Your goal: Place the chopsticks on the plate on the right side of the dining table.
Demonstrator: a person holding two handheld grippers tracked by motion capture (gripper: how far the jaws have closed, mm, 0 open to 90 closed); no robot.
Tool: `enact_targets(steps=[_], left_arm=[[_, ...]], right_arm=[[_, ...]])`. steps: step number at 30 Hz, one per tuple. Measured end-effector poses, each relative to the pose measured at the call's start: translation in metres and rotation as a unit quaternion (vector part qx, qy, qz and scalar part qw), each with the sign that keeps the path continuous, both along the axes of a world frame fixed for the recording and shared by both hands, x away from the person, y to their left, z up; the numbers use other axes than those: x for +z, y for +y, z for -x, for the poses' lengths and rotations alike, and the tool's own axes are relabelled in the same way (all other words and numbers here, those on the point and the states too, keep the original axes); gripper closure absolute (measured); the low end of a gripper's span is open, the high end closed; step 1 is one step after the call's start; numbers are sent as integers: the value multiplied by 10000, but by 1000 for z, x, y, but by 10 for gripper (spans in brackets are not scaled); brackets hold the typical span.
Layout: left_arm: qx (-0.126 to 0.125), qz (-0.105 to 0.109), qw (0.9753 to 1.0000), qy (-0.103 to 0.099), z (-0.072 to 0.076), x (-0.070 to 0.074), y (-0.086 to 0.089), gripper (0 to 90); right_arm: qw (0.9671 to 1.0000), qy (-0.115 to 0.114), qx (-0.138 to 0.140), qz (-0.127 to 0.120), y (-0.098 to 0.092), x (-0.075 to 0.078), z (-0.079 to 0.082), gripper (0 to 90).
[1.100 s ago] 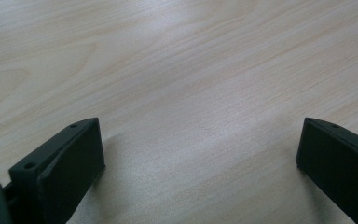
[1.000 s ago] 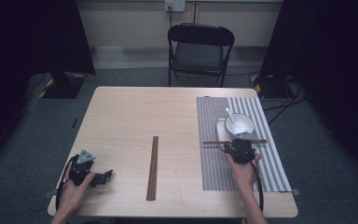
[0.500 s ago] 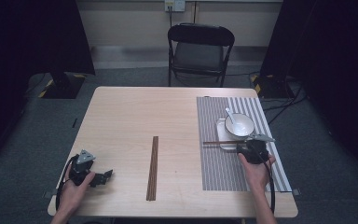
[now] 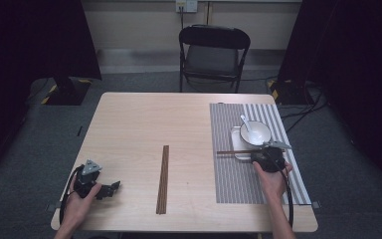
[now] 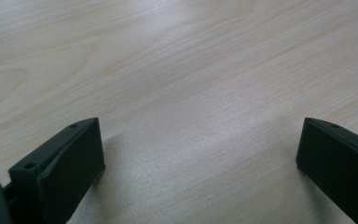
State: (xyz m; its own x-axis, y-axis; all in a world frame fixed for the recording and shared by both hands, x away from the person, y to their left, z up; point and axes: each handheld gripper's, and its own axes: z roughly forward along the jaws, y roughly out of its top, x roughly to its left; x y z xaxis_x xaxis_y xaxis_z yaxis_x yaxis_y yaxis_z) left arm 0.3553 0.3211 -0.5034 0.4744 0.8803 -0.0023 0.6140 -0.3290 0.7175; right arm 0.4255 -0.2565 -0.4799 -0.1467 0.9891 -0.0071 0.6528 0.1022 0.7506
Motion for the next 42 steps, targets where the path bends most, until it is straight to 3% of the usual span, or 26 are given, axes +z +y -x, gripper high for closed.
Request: enact_targets(steps=[11,23,29,33,35,42], left_arm=[[0,0,10000,1,0,0,0,1],[-1,-1,10000,3,0,0,0,1],[-1,-4,10000,2,0,0,0,1],[0,-2,10000,1,0,0,0,1],[1,-1,10000,1,0,0,0,1],[1,-1,10000,2,0,0,0,1]], right_arm=[[9998,-137,109,-113,5,9,9,432],[9964,-251,797,-155,47,26,42,368],[9916,-160,1255,-280,75,20,53,355],[9890,-45,1461,-218,93,11,56,345],[9884,135,1505,-129,103,3,56,344],[9818,204,1886,-81,129,-10,59,325]])
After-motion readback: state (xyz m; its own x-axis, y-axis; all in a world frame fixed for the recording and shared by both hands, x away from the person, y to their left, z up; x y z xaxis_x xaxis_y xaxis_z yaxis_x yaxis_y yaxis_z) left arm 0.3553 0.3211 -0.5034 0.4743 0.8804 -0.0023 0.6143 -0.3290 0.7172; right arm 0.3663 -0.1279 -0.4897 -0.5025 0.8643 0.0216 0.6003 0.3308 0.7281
